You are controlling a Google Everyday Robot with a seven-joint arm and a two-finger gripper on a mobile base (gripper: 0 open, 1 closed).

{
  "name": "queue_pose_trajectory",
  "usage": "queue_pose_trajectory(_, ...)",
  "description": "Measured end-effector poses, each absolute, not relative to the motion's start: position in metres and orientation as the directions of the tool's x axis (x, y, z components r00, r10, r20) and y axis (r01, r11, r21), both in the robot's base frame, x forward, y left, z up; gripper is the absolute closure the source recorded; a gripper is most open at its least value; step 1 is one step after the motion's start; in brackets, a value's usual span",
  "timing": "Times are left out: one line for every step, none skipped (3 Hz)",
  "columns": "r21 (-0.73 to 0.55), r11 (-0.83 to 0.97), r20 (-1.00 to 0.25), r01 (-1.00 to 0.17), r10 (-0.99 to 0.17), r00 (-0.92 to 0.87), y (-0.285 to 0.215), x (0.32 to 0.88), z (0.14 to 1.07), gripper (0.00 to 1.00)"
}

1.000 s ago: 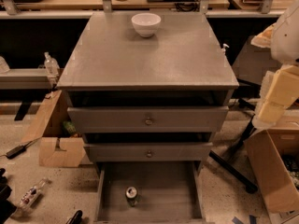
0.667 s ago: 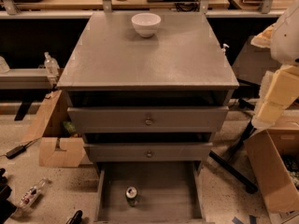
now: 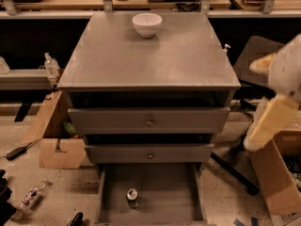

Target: Pick green can from bottom drawer and place on counter

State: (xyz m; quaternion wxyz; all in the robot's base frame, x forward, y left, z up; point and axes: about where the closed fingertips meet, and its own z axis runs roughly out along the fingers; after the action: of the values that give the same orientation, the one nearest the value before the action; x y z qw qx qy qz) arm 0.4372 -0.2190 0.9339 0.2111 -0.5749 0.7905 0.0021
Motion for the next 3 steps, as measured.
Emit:
queue_pose_trajectory(-0.134,0.365,-0.484,-0.921,-0.835,-0.261,-0.225,0.418,0.839,0.0)
queue_pose_trajectory(-0.035,0.422,-0.643,-0.906,-0.703,-0.303,-0.229,0.404,0.739,0.0)
queue_pose_trajectory(-0.027,0.481,-0.696,-0.876,-0.638,-0.329,-0.259,0.419,0.69,0.0)
